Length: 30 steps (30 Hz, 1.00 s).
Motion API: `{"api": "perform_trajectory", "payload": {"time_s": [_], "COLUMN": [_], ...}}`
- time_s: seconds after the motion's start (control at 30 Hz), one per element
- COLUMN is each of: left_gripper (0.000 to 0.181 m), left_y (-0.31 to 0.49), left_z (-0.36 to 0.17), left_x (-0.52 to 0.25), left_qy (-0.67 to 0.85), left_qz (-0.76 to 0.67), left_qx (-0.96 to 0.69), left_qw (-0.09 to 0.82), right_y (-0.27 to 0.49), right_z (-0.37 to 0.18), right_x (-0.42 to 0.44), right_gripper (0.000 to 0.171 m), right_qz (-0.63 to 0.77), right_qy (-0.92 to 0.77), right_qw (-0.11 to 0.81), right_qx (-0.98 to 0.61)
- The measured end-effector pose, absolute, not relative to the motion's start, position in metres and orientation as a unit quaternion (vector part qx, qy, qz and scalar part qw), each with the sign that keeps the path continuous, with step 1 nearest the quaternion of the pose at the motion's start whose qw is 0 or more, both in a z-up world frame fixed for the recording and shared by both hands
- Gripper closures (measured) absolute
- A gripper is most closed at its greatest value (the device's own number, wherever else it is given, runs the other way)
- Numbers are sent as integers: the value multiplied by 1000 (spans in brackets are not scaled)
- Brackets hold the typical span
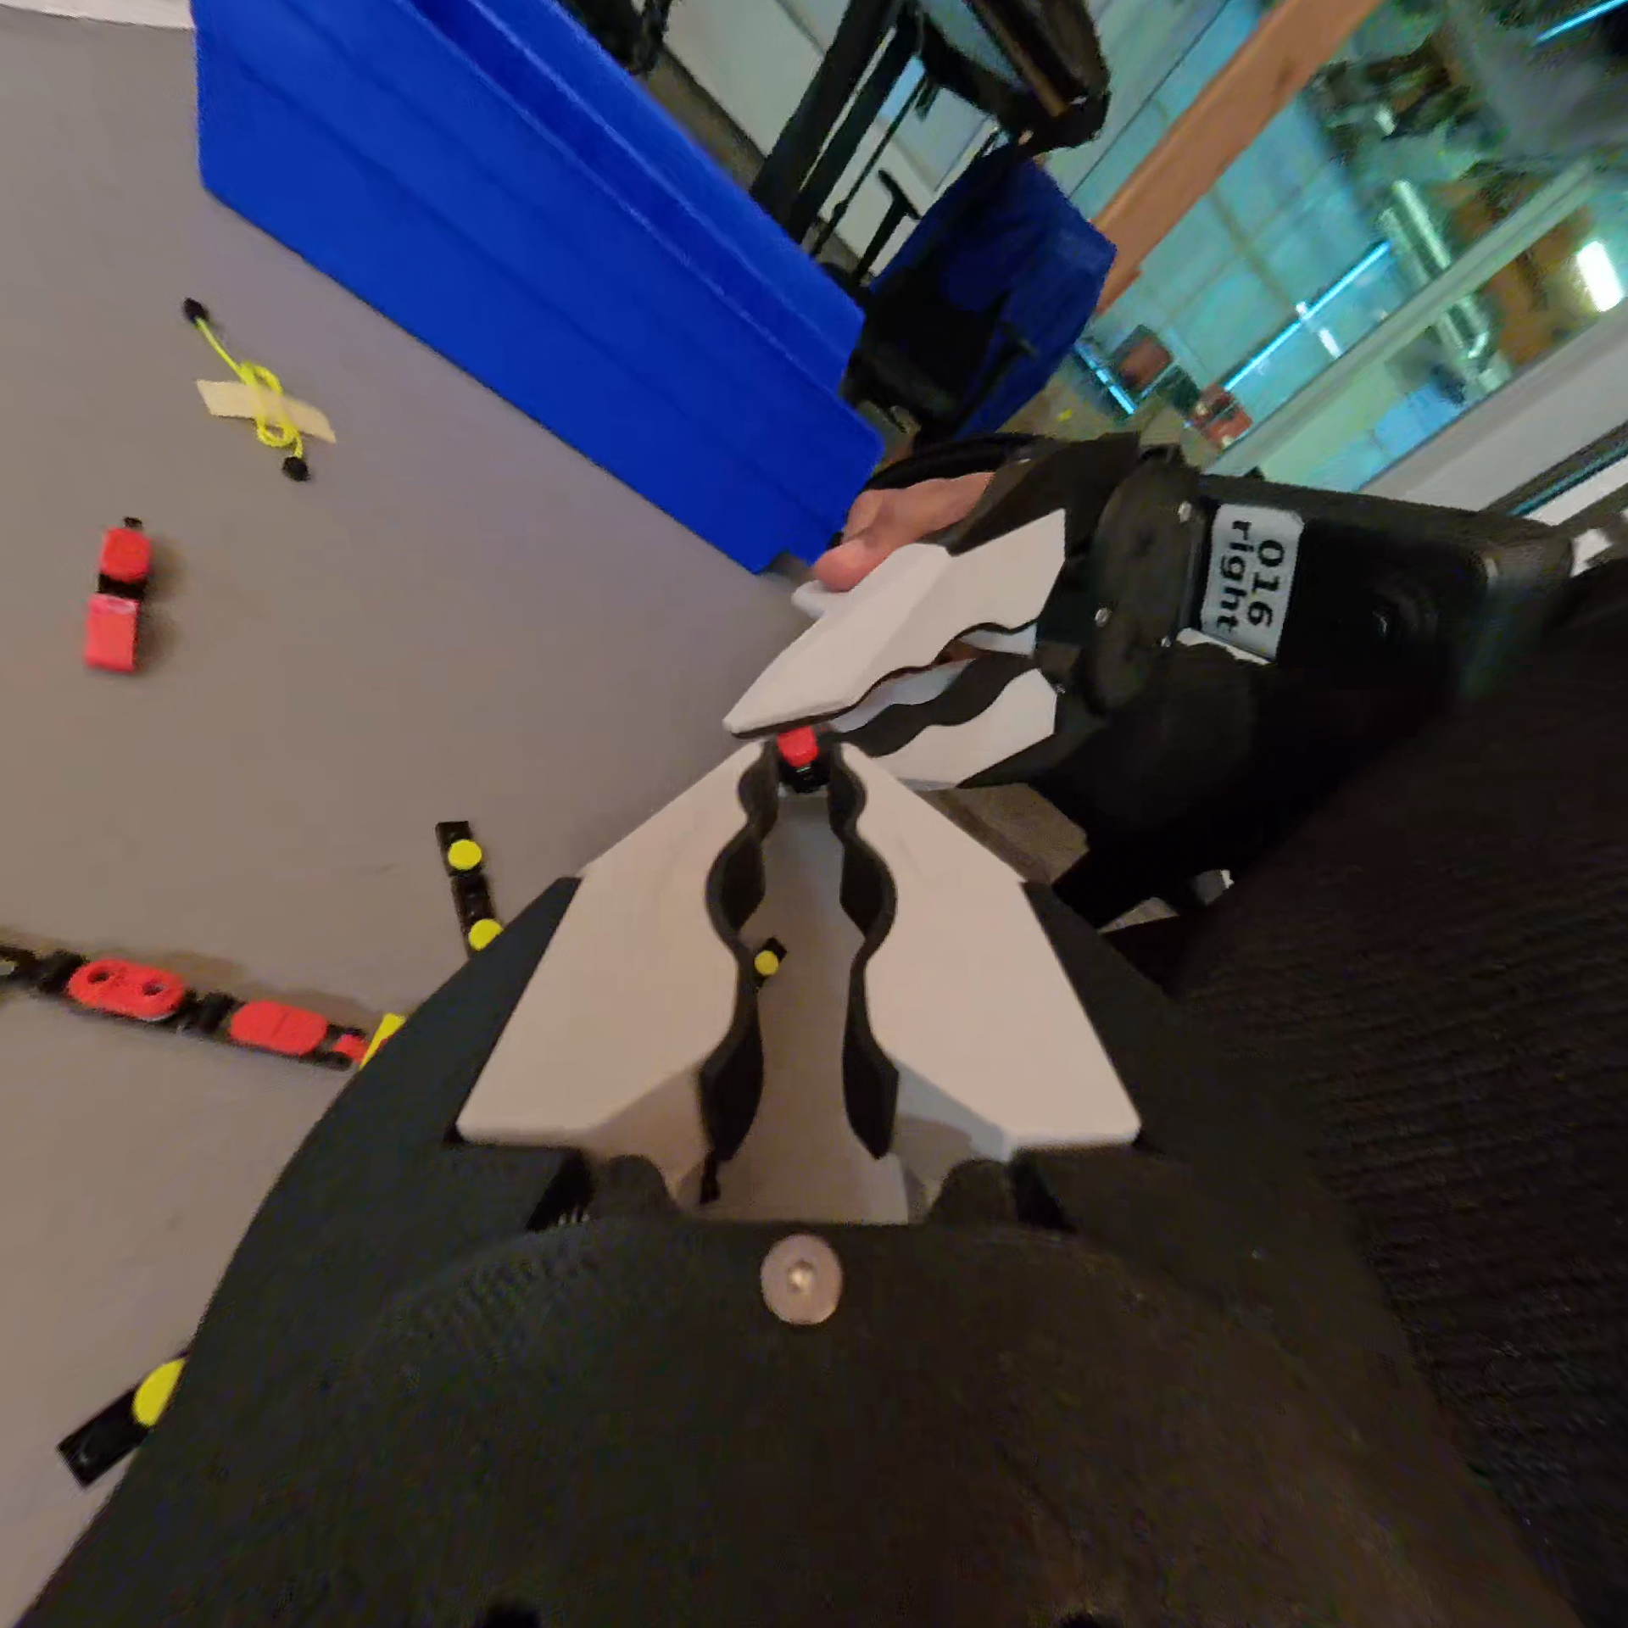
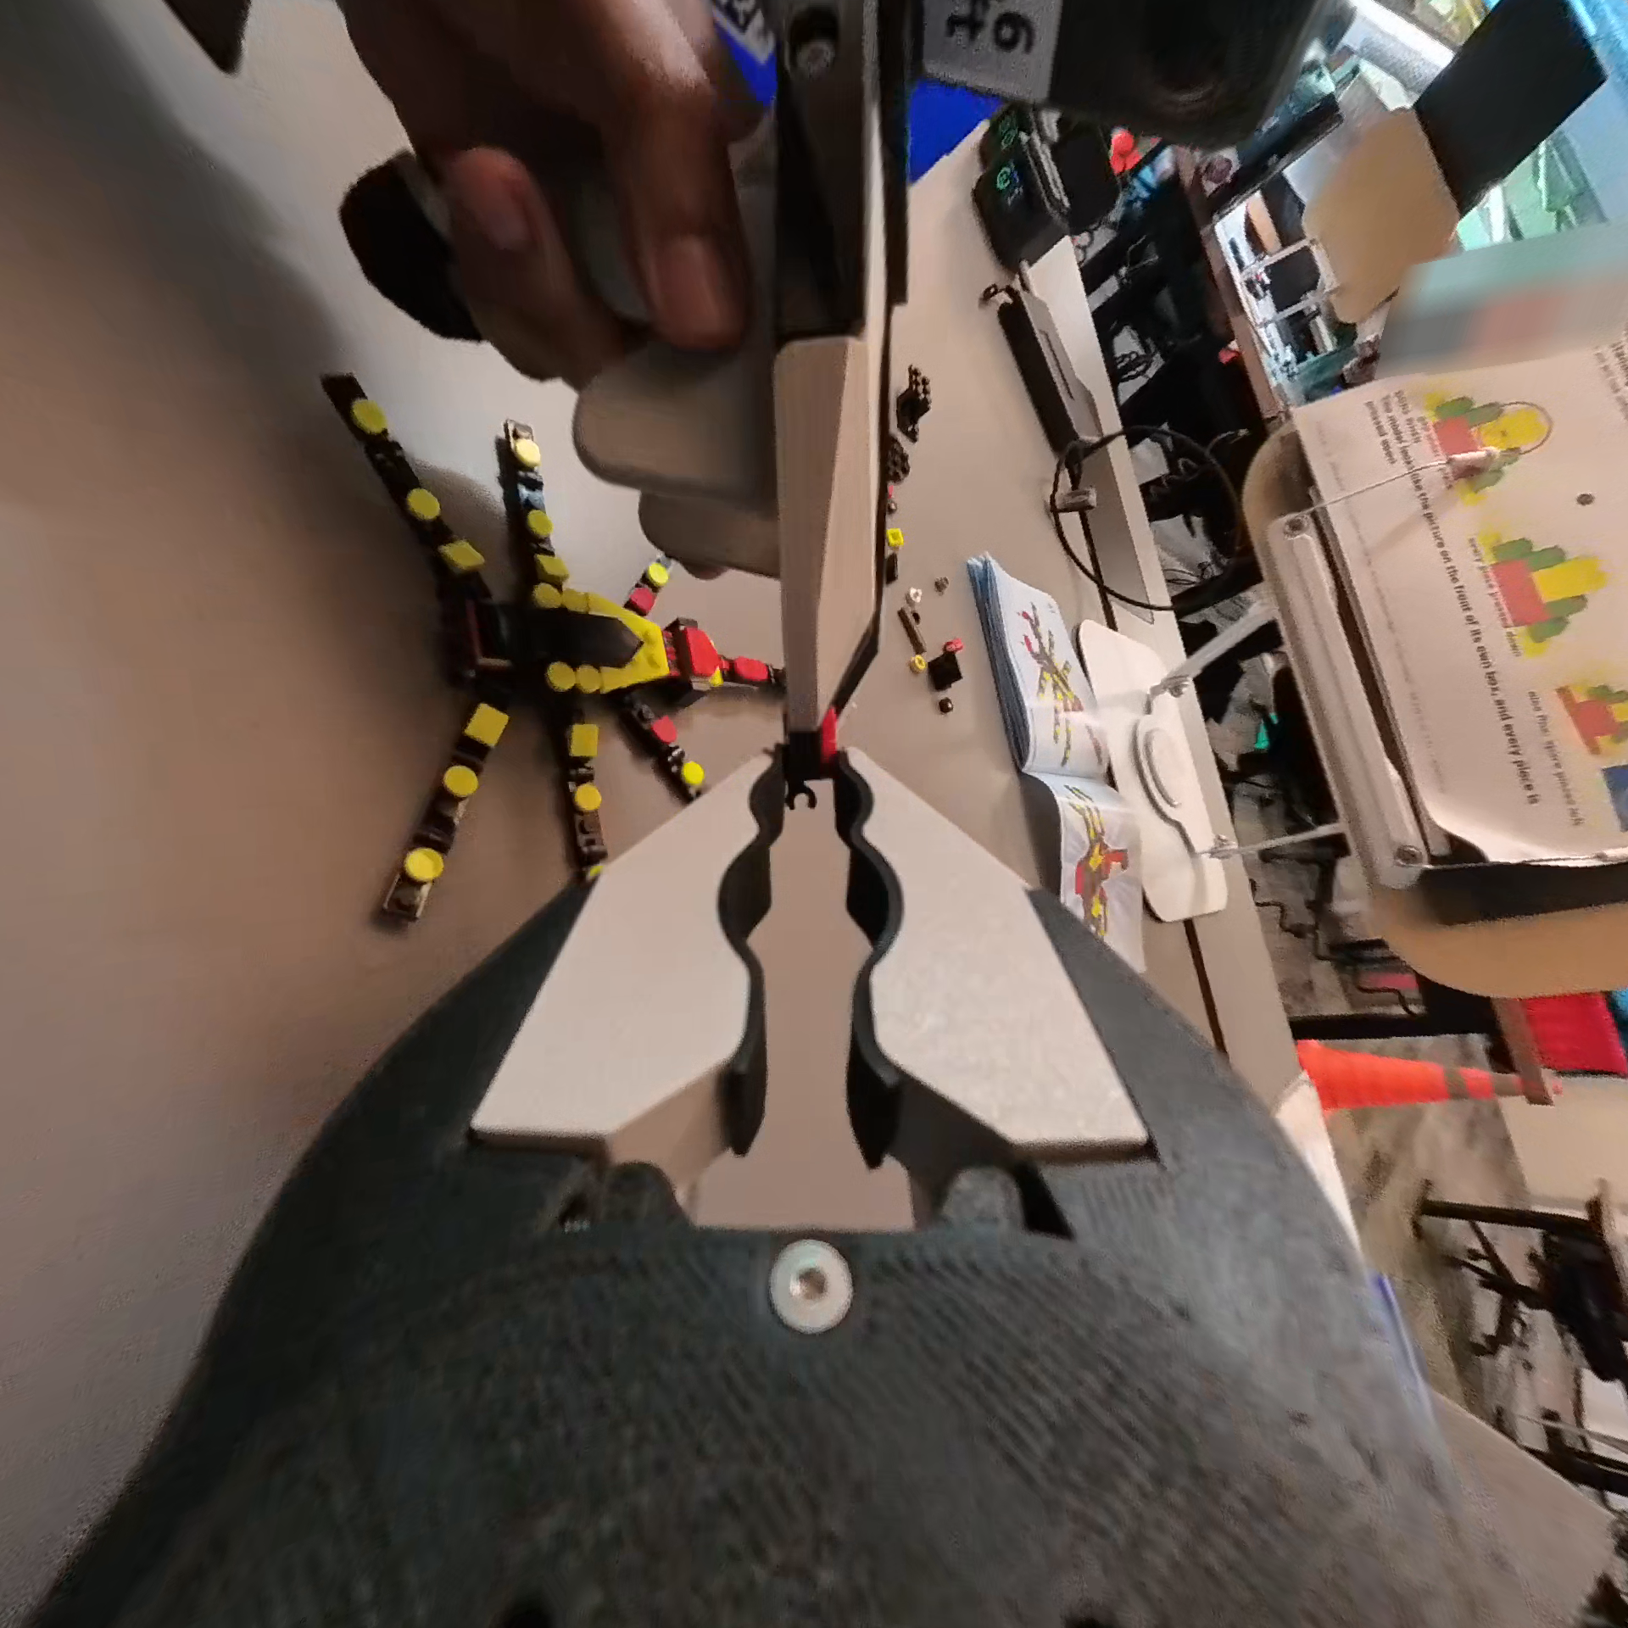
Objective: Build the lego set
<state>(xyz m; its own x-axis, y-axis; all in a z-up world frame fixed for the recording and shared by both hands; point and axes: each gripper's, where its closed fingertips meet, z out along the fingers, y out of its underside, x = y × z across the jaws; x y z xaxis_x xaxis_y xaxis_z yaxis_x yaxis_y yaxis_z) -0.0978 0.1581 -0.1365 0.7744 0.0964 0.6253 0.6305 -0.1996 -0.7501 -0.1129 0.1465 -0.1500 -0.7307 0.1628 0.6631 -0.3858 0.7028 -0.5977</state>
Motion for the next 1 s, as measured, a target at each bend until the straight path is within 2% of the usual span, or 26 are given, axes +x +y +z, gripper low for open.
{"api": "perform_trajectory", "payload": {"time_s": [0.17,0.2,0.33,0.5,0.63,0.7,0.83,1.0], "left_gripper": [176,176,176,175,175,175,174,155], "left_y": [156,155,153,154,156,156,156,146], "left_z": [-135,-136,-143,-148,-147,-148,-151,-158], "left_x": [-99,-100,-100,-94,-86,-88,-93,-126], "left_qy": [-239,-238,-203,-155,-125,-124,-142,-213], "left_qz": [-229,-221,-185,-141,-129,-121,-117,-56], "left_qx": [-740,-742,-763,-789,-795,-797,-795,-793], "left_qw": [586,587,586,578,579,578,578,569], "right_y": [146,146,148,153,149,147,149,182], "right_z": [-148,-148,-138,-140,-146,-148,-150,-180], "right_x": [-114,-114,-109,-101,-95,-93,-98,-141], "right_gripper": [161,156,137,149,153,164,165,165], "right_qz": [399,410,509,547,542,538,534,458], "right_qy": [-846,-846,-832,-828,-834,-837,-838,-862], "right_qw": [349,337,217,97,82,77,95,157], "right_qx": [51,43,-35,-74,-64,-58,-64,-148]}}
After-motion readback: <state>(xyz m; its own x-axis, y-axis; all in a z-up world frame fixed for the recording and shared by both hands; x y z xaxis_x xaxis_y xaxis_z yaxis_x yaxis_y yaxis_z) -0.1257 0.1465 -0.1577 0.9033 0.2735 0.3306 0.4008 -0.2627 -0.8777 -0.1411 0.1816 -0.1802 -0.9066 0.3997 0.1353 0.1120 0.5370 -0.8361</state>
